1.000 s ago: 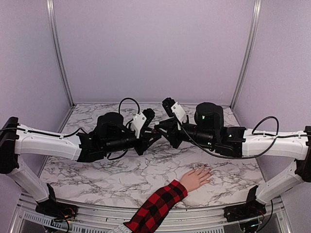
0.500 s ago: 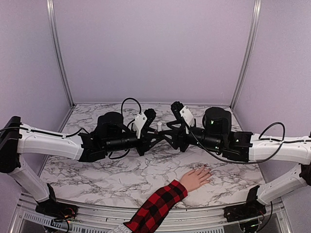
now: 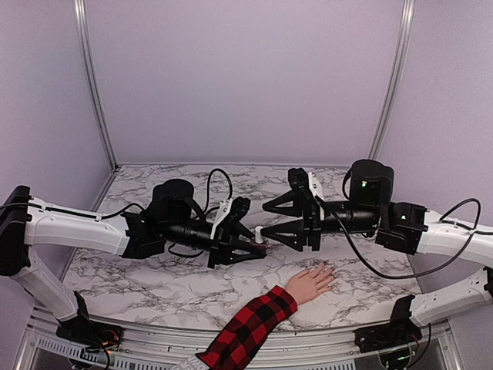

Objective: Paint the nails
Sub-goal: Screw the nail polish bottle cap onto the nail polish bottle.

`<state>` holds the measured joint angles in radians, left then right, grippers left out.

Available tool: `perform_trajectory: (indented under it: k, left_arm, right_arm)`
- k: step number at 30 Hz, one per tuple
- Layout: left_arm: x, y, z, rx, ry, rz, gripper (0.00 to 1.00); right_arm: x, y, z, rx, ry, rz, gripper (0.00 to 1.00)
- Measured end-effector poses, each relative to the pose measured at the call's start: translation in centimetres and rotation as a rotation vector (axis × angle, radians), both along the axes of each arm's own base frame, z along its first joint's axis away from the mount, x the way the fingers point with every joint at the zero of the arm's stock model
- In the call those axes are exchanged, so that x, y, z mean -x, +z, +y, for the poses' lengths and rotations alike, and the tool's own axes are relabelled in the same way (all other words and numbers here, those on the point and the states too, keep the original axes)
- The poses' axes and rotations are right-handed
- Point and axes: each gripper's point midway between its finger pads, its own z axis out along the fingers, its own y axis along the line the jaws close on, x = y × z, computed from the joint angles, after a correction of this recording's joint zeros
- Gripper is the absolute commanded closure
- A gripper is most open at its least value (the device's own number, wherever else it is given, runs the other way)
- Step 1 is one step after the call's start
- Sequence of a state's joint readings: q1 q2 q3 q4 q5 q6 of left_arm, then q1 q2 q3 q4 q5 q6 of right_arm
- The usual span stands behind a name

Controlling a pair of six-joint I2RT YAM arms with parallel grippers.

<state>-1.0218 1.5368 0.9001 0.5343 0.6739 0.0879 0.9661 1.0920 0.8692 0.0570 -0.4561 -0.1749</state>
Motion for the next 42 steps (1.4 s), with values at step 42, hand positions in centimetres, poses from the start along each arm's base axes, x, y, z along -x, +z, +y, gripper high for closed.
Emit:
perform_trajectory:
  k: [42]
  left_arm:
    - [5.5, 1.3, 0.7, 0.012, -0.295, 0.016, 1.00]
  right_arm:
    - [6.8, -1.8, 1.4, 0.109, 0.466, 0.136, 0.79]
